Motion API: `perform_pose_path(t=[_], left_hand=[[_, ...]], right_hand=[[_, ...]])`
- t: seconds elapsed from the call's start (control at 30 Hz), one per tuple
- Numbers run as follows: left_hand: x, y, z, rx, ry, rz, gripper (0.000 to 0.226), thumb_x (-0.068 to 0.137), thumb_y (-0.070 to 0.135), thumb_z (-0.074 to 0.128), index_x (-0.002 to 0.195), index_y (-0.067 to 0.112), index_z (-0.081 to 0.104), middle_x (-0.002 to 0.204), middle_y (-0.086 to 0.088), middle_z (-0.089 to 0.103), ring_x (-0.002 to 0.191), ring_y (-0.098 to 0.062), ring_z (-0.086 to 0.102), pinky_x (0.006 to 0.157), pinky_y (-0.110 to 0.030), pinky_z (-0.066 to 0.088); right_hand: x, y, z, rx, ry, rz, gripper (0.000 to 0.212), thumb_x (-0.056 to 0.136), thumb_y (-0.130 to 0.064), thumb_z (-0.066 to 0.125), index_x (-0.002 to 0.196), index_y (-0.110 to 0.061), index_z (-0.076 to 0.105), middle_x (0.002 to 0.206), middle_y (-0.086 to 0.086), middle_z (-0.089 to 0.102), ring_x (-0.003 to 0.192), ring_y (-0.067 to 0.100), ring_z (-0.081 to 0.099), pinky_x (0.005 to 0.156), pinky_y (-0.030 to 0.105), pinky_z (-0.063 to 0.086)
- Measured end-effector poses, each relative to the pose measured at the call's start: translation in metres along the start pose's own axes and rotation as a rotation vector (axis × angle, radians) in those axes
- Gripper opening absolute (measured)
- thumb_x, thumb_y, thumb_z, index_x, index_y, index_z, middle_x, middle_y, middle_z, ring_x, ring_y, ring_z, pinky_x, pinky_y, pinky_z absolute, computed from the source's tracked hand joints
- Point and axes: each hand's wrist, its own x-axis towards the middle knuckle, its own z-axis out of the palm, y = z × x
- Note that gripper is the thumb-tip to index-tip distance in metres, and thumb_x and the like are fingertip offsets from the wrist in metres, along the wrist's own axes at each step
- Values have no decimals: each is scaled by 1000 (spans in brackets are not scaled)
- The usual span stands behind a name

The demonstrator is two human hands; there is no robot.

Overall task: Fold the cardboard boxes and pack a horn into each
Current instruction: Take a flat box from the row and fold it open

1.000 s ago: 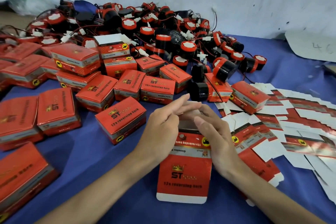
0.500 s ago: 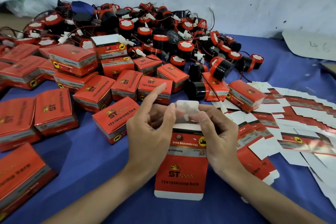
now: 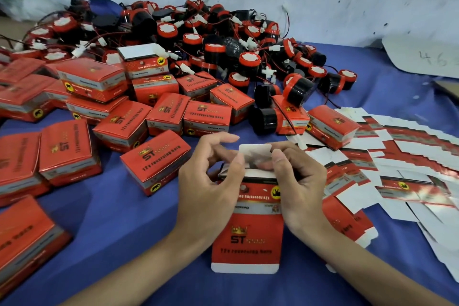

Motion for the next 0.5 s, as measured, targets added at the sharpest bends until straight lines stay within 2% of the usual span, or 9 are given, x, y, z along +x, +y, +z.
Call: perform_pose_path(t=[0.07, 0.13, 0.23, 0.3, 0.33, 0.4, 0.43, 0.5], left_hand=[[1, -1, 1, -18, -6, -44, 15, 83, 20, 58, 96, 29, 58, 75, 11, 60, 73, -4, 64, 54, -9, 46], [1, -2, 0, -50, -10, -69, 17, 82, 22, 59, 97, 30, 56, 80, 12, 59, 77, -3, 62, 59, -11, 47], [-6, -4, -3, -94, -144, -124, 25, 80, 40, 62, 104, 36, 52, 107, 6, 58, 96, -10, 63, 72, -25, 54], [-10, -3, -3, -72, -216, -162, 27, 76, 51, 60, 99, 37, 55, 105, -1, 61, 90, -18, 67, 72, -35, 56], [-10, -2, -3, -42, -206, -144, 28, 76, 52, 61, 97, 35, 56, 101, -1, 63, 87, -19, 68, 71, -38, 56], [-4, 0, -2, 40, -131, -12, 28, 79, 47, 62, 96, 26, 57, 97, 0, 62, 88, -21, 65, 74, -35, 54], [-1, 1, -3, 56, -95, 60, 27, 81, 43, 63, 96, 21, 58, 97, -1, 60, 89, -21, 63, 76, -32, 52], [5, -1, -7, 64, -39, 156, 23, 83, 35, 63, 94, 15, 59, 97, -2, 57, 92, -19, 60, 80, -25, 48]], right_hand=[[-1, 0, 1, -6, 14, 21, 33, 88, -24, 48, 61, -16, 64, 75, -14, 65, 71, 3, 61, 64, 17, 45], [-1, -1, 1, 7, 17, 50, 28, 87, -26, 48, 62, -18, 60, 75, -9, 66, 69, 5, 60, 63, 19, 46], [-2, -3, 1, 68, 53, 57, 20, 86, -27, 52, 73, -13, 52, 74, 10, 64, 66, 22, 61, 60, 33, 49], [-2, -4, -1, 105, 45, 55, 7, 87, -28, 54, 84, -22, 51, 75, 11, 65, 69, 23, 64, 62, 35, 51], [-1, -5, -2, 124, 16, 53, 4, 88, -27, 53, 87, -24, 54, 77, 5, 67, 72, 19, 66, 64, 30, 51], [2, -4, -5, 188, -95, 75, 14, 90, -25, 49, 91, -17, 61, 87, -2, 69, 82, 11, 66, 72, 20, 50], [3, -4, -6, 224, -170, 93, 20, 90, -24, 47, 96, -13, 63, 95, -2, 68, 91, 10, 65, 77, 20, 50], [3, -3, -7, 248, -282, 138, 29, 90, -27, 48, 109, -11, 61, 115, 4, 62, 111, 18, 59, 90, 29, 48]])
